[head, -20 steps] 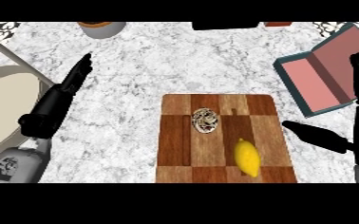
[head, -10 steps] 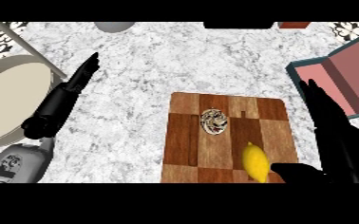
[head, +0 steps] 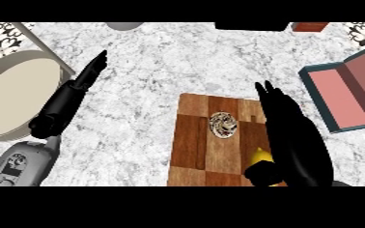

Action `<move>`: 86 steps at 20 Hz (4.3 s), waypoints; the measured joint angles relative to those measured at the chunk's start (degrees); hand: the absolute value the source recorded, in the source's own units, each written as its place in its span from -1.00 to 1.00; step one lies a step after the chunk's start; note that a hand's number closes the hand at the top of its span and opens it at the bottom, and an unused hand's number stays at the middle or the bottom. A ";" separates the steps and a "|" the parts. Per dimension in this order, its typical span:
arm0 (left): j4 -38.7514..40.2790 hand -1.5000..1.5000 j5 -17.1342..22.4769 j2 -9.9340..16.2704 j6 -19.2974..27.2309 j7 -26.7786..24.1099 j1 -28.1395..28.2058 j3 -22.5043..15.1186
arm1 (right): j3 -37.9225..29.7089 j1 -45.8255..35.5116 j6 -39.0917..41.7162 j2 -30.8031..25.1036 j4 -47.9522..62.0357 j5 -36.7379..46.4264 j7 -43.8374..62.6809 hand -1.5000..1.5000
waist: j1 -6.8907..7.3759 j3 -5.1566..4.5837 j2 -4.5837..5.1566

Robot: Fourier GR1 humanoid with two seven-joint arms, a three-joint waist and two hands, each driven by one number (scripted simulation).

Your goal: Pick the cupcake from the cutting board and place it in the cardboard box

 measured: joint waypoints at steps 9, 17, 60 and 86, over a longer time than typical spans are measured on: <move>0.35 0.00 -0.61 -0.84 0.16 -0.80 0.96 -0.04 | 0.84 -7.28 3.12 14.05 13.98 1.13 3.03 -1.00 | -0.51 0.14 -0.10; -0.01 0.00 -0.38 -0.82 -0.04 -0.12 1.21 1.09 | -1.38 -10.95 5.86 21.51 23.03 6.29 3.07 -1.00 | -1.61 0.27 -0.25; 0.71 0.00 -3.39 -3.60 -4.26 -0.85 1.92 6.00 | -4.86 -6.75 6.19 25.06 38.33 14.64 -4.16 1.00 | -1.92 0.46 -0.02; -1.39 0.00 -7.37 -7.74 -5.78 0.73 1.53 6.67 | -21.22 -35.43 -12.62 14.57 67.47 20.75 -39.36 1.00 | -0.40 0.51 0.56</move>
